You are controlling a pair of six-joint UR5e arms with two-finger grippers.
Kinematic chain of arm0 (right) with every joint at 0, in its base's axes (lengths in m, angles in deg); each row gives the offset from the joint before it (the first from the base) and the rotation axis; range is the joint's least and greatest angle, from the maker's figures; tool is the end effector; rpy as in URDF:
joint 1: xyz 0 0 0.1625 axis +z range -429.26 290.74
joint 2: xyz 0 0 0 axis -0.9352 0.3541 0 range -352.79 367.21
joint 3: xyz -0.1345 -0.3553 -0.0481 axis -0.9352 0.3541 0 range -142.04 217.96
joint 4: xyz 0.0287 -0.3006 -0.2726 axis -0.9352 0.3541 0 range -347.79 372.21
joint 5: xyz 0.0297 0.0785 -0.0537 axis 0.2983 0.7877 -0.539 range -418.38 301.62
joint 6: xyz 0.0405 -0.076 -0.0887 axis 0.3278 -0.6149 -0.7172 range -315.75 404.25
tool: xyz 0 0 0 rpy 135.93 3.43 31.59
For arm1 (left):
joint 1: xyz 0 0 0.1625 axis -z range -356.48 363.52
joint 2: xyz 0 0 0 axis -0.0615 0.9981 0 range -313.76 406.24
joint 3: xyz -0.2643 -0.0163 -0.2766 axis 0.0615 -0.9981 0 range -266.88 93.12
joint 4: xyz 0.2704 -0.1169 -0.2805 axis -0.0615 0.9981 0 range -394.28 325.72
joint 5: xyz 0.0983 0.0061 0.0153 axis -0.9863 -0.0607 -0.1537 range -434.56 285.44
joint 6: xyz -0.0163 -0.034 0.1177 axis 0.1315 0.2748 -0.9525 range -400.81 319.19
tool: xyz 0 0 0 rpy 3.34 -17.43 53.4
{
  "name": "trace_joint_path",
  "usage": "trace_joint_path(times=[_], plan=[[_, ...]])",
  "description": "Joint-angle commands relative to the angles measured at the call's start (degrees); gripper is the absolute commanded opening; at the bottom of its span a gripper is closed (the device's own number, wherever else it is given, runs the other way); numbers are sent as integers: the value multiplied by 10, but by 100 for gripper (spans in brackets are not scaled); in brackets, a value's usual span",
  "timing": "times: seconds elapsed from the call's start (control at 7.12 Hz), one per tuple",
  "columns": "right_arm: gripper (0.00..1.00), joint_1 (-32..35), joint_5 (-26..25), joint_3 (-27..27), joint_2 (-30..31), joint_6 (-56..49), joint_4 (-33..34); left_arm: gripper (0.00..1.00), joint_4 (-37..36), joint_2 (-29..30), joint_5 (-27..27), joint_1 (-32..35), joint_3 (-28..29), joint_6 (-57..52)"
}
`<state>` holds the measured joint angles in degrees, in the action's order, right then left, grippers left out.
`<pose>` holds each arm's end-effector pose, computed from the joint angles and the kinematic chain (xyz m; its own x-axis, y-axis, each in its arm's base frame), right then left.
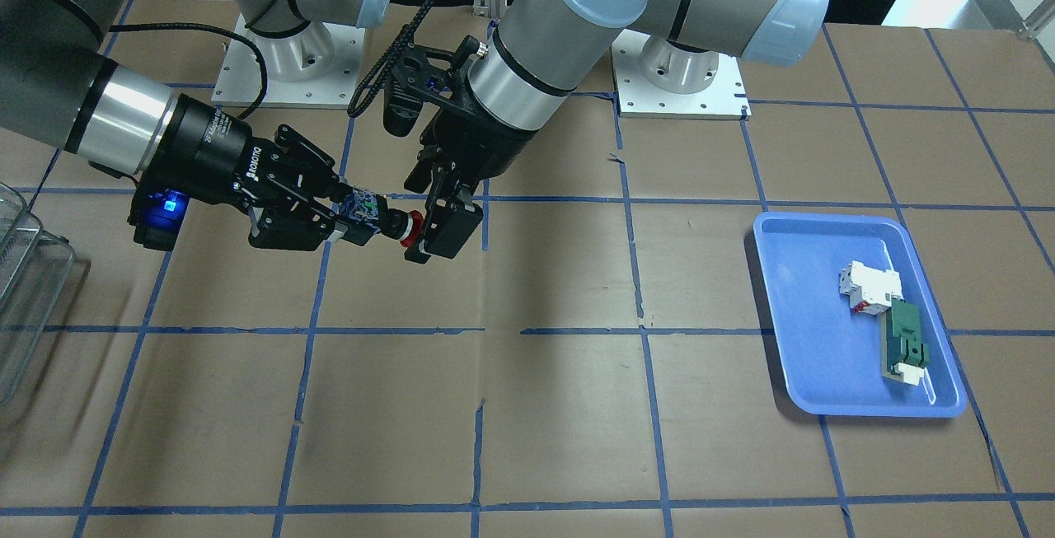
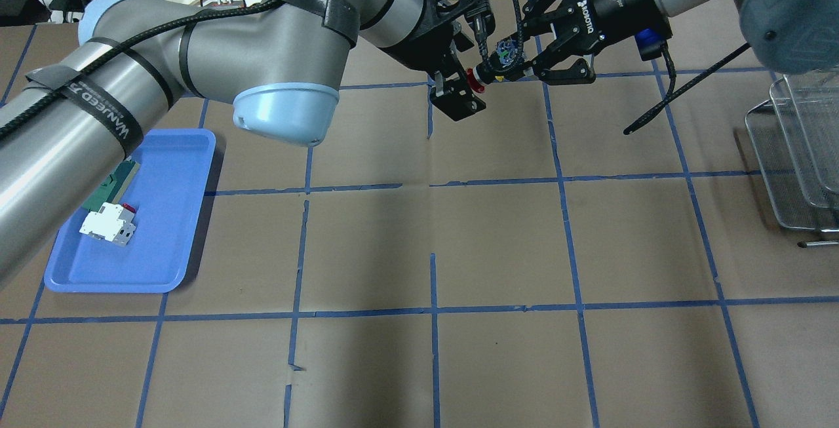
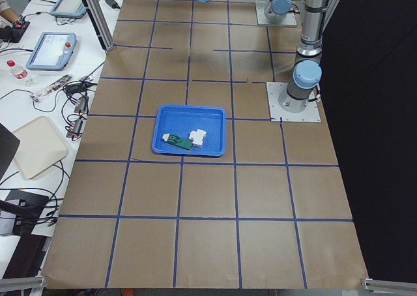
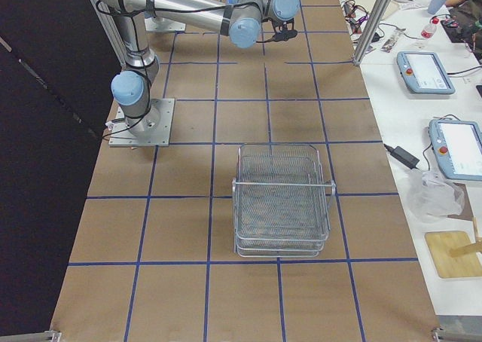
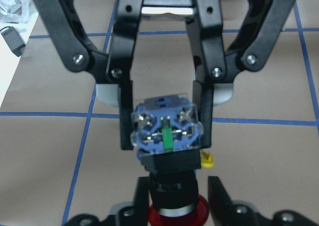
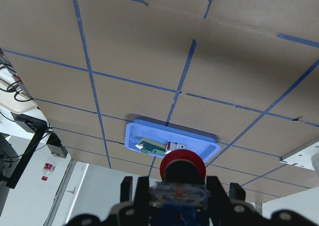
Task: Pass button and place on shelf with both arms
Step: 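Carry the button with the right gripper to the wire basket while the left arm withdraws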
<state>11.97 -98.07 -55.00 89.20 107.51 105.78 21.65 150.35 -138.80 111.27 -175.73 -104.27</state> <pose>0.1466 -0.5481 0.3774 -0.1422 0.9632 -0.2283 0.6182 0.2665 0.7395 -0.3612 -0.5153 0.3797 -0.1076 0.9841 -0.1411 0.8517 0.0180 -0.5237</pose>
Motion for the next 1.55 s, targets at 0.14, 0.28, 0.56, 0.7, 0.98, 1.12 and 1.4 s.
trace_joint_path(times=[0.14, 0.28, 0.56, 0.7, 0.98, 1.12, 1.4], plan=[[0, -5, -115, 5, 3, -127, 7, 100, 29, -8, -49, -40, -7, 0], [0, -12, -146, 8, 14, -157, 7, 100, 86, -15, -80, -57, 7, 3], [0, -45, -266, 20, 29, -314, -4, 100, 207, -47, -106, -108, 11, 4], [0, -58, -330, 21, 34, -397, -4, 100, 229, -61, -106, -124, 11, 17], [0, -98, -463, 30, 37, -593, 0, 100, 249, -91, -167, -129, 10, 68], [0, -129, -486, 38, 36, -674, 0, 100, 243, -94, -171, -148, 4, 122], [0, -198, -510, 42, 35, -824, 24, 100, 216, -94, -193, -177, 19, 233]])
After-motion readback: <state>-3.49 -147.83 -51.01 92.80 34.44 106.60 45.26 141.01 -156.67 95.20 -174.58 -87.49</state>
